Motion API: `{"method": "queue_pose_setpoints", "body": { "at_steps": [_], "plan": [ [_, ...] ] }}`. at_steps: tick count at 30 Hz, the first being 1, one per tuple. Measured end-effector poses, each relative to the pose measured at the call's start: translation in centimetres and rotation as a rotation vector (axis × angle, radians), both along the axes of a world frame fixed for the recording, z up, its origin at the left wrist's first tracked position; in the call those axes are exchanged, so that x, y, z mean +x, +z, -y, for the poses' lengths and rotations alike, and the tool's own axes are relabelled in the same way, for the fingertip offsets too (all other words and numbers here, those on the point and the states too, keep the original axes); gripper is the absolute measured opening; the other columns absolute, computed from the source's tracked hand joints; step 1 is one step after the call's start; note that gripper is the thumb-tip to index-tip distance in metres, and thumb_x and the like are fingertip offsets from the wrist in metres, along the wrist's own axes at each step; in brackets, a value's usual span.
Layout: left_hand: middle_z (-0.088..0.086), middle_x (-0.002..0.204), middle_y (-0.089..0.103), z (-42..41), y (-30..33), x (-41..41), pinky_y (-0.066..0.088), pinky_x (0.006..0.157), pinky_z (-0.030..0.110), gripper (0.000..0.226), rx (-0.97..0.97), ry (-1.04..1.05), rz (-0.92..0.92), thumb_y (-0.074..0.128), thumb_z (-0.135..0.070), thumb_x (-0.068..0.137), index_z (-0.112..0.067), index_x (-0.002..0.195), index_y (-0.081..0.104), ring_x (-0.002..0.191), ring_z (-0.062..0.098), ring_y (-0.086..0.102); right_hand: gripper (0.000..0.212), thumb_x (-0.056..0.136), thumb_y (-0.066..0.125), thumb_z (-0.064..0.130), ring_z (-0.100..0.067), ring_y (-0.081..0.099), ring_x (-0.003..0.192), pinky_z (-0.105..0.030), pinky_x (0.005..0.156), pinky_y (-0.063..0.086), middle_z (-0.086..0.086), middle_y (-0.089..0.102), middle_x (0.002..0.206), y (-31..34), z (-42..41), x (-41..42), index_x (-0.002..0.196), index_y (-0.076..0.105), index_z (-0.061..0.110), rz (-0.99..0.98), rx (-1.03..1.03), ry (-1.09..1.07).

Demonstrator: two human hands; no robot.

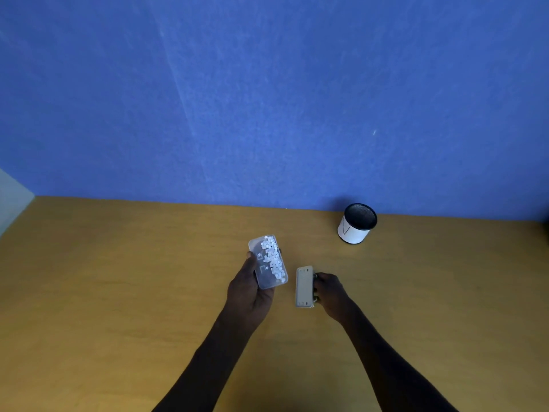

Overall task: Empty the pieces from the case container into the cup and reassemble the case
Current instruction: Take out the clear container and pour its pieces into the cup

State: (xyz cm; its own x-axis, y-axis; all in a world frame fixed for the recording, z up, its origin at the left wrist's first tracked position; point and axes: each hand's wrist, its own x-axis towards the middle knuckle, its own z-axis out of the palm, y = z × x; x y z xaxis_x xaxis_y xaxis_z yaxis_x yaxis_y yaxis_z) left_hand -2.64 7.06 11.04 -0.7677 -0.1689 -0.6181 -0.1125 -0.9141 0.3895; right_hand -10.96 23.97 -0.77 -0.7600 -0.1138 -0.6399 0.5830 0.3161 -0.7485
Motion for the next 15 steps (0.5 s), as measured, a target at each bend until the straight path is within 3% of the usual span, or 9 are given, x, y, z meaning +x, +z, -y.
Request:
{"method": "queue_pose_setpoints", "body": {
  "at_steps": [5,9,15],
  "plan": [
    [0.018,0.147,0.048,-0.6,-0.2,-0.2,0.035,0.112,0.04,0.049,-0.004,-0.002,0.013,0.04,-0.026,0.102,-0.002,0.144,0.042,0.137,0.028,0.044,0.027,0.099,0.045,0.009,-0.03,0.062,0.084,-0.039,0.069,0.047,-0.022,0.064,0.095,-0.1,0.5,-0.8,0.108,0.067,-0.004,-0.017,0.025,0.04],
    [0.018,0.147,0.049,-0.8,0.0,-0.3,0.042,0.104,0.038,0.048,0.001,-0.004,0.001,0.04,-0.026,0.102,-0.001,0.144,0.042,0.136,0.028,0.046,0.027,0.099,0.046,0.01,-0.028,0.065,0.085,-0.037,0.069,0.052,-0.022,0.068,0.1,0.0,1.2,-1.3,0.11,0.067,-0.003,-0.066,0.136,0.1],
    [0.018,0.145,0.051,-0.7,0.4,-0.2,0.048,0.088,0.036,0.047,0.003,0.014,0.0,0.04,-0.025,0.102,-0.001,0.142,0.044,0.122,0.026,0.055,0.028,0.096,0.048,0.013,-0.023,0.061,0.079,-0.025,0.051,0.041,-0.016,0.065,0.094,0.2,2.5,-1.5,0.105,0.067,-0.005,-0.137,0.32,0.209]
  ]
}}
